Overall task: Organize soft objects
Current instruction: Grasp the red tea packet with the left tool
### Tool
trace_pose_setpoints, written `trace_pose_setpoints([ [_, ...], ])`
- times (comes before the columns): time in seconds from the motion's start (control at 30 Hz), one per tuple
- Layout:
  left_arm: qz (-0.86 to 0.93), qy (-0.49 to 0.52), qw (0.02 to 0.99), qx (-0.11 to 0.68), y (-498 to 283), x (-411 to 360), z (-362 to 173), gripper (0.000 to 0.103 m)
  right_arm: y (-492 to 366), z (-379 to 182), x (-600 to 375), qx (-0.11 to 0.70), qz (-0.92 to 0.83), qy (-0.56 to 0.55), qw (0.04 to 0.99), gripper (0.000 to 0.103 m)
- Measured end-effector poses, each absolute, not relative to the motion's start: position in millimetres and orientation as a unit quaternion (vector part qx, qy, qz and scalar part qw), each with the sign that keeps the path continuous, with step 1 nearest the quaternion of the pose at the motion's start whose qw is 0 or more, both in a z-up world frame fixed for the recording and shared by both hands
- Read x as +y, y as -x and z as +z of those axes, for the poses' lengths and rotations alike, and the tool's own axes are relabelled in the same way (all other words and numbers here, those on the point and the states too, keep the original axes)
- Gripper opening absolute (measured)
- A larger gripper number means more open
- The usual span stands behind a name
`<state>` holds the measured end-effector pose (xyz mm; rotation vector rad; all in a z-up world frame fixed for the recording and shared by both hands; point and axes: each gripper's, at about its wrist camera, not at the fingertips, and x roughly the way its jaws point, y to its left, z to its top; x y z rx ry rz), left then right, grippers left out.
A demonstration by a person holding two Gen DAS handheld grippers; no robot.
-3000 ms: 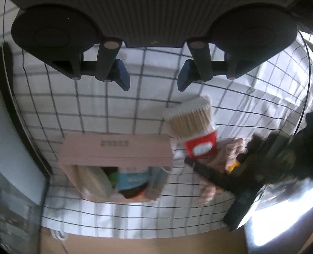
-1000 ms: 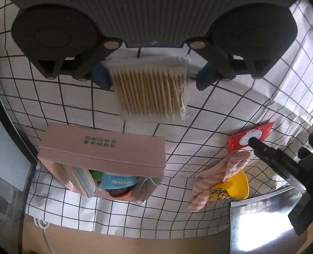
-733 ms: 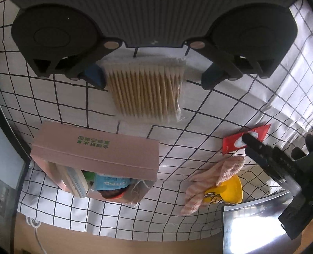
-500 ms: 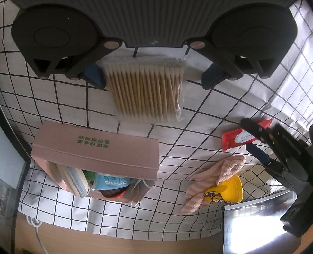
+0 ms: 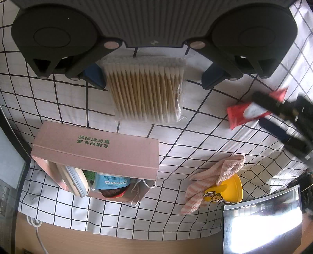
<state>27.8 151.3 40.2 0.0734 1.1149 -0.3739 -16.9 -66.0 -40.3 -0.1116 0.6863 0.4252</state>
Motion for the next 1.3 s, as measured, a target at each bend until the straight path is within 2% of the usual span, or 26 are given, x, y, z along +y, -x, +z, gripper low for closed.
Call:
trace_pose_setpoints([
  [0.13, -0.134, -0.044, 0.845, 0.515, -14.2, 133.9, 36.5, 0.077, 16.5, -40.2, -65.6, 0.334, 0.207, 0.055, 0.918, 0.103],
  [0.23, -0.119, -0.072, 0.846, 0.515, -14.0, 120.8, 32.6, 0.084, 15.5, -38.3, -67.1, 0.340, 0.216, 0.060, 0.913, 0.103],
  [0.27, -0.115, -0.066, 0.847, 0.515, -13.8, 120.4, 32.6, 0.085, 14.5, -36.9, -68.2, 0.343, 0.223, 0.065, 0.910, 0.100],
  [0.33, -0.110, -0.052, 0.850, 0.513, -13.3, 122.3, 32.8, 0.084, 12.5, -31.2, -73.8, 0.354, 0.232, 0.063, 0.904, 0.092],
  [0.37, -0.110, -0.047, 0.852, 0.510, -12.9, 123.5, 32.8, 0.084, 11.1, -26.7, -78.0, 0.360, 0.235, 0.053, 0.901, 0.091],
  [0.53, -0.101, -0.040, 0.858, 0.503, -9.5, 123.6, 33.9, 0.081, 6.7, -8.9, -84.7, 0.345, 0.225, 0.031, 0.911, 0.091],
  [0.7, -0.097, -0.040, 0.858, 0.502, -9.5, 123.3, 35.5, 0.078, -12.0, -19.1, -68.2, 0.369, 0.217, 0.054, 0.902, 0.091],
  [0.8, -0.098, -0.026, 0.860, 0.500, -8.7, 127.6, 37.0, 0.069, -13.5, -23.7, -63.6, 0.376, 0.209, 0.065, 0.900, 0.081],
  [0.83, -0.099, -0.020, 0.861, 0.498, -8.3, 129.3, 37.7, 0.061, -12.1, -22.8, -63.6, 0.375, 0.213, 0.070, 0.900, 0.074],
  [0.87, -0.106, -0.010, 0.862, 0.495, -7.2, 131.3, 39.1, 0.051, -10.2, -21.1, -63.7, 0.376, 0.217, 0.078, 0.898, 0.072],
  [0.97, -0.120, 0.003, 0.865, 0.488, -4.1, 131.8, 43.0, 0.042, -0.7, -13.9, -68.1, 0.368, 0.217, 0.092, 0.899, 0.071],
  [1.17, -0.138, -0.029, 0.860, 0.490, -3.5, 124.4, 43.9, 0.042, 20.3, 11.5, -93.5, 0.343, 0.211, 0.091, 0.911, 0.071],
  [1.3, -0.153, 0.003, 0.854, 0.497, -7.6, 135.5, 42.6, 0.043, 29.6, 8.3, -98.1, 0.338, 0.203, 0.097, 0.914, 0.071],
])
